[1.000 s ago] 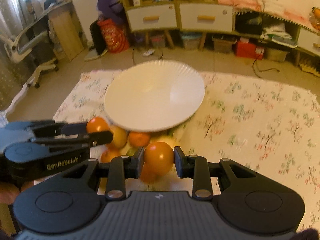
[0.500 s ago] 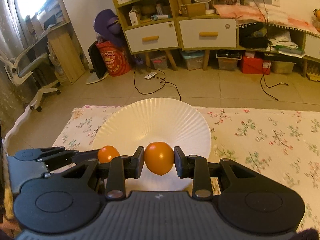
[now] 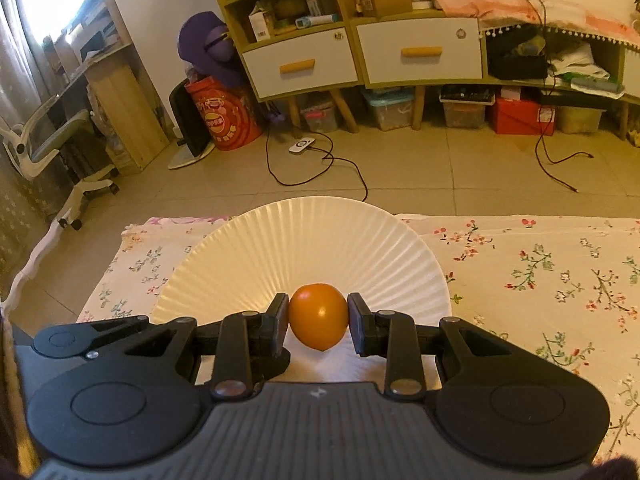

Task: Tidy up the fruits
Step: 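Open both tools to drop the two tomatoes onto the white plate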

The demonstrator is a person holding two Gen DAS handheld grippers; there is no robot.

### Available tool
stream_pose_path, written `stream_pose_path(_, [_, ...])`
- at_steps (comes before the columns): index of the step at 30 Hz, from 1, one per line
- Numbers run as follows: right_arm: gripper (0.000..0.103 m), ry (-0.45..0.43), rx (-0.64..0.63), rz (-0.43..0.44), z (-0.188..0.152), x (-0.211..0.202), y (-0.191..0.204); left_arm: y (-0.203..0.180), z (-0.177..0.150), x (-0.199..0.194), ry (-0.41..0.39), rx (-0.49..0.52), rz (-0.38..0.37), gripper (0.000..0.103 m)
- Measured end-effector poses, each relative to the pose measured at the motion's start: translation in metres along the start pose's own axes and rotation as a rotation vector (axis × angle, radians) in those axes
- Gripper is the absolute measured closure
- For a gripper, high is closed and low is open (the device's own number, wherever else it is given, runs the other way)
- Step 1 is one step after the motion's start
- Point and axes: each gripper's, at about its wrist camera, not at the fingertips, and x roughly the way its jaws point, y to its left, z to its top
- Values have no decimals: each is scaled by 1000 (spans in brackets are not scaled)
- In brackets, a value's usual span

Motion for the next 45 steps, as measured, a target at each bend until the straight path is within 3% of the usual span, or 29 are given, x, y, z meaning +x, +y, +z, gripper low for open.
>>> stream_pose_path(13, [74,38,-9,-8,-2,10,0,-1,2,1,-3,12,0,81])
stream_pose_path(16, [72,39,-7,-8,-1,9,-1,-1,2,0,-2,21,-4,77])
stream_pose_path(18, [60,39,2,-1,0,7,-1,-2,2,-2,-8,30,-1,68])
stream_pose_path(24, [39,16,-6,-17,4,-7,3,-5,4,-17,-20,40,3,46])
stream_pose_path(31, [25,-14,-32,-52,3,-30,7,-7,1,-41,-28,51,19,35])
stream_pose_path(34, [14,-24,-53,-95,1,-39,12,-5,-2,-52,-28,41,24,31])
stream_pose_path(45, [1,-83,-125,-180,-15,-79,28,0,-18,-94,-40,28,46,17])
